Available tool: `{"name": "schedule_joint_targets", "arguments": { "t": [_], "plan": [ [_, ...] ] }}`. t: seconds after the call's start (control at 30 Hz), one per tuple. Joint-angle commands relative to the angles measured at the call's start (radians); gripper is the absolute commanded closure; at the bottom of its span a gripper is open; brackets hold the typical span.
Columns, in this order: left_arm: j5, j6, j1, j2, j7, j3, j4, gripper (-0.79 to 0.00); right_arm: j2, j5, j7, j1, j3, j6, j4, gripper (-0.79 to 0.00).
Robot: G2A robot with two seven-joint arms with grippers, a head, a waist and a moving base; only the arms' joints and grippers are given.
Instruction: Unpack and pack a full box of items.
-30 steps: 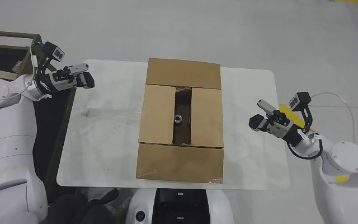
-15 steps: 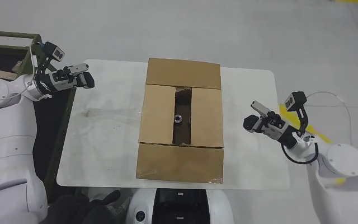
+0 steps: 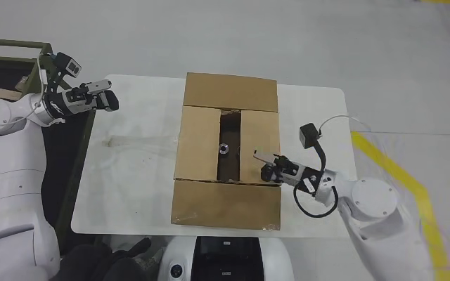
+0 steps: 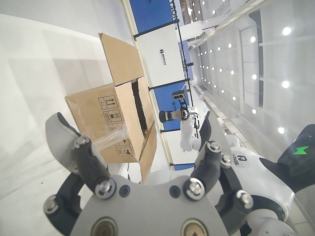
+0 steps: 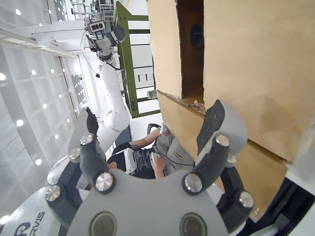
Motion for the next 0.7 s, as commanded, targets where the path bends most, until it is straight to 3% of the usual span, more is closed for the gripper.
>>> {"name": "schedule_joint_targets", "arguments": {
  "t": [0.0,0.67],
  "plan": [
    [0.000,0.000,0.000,0.000,0.000,0.000,0.000,-0.785,-0.003,-0.003,-0.013,0.019,-0.035,0.008,0.009,-0.785],
    [0.000,0.000,0.000,0.000,0.000,0.000,0.000,-0.785,-0.063,-0.035,-0.152,0.275,-0.339,0.058,0.173,-0.785]
  ]
}}
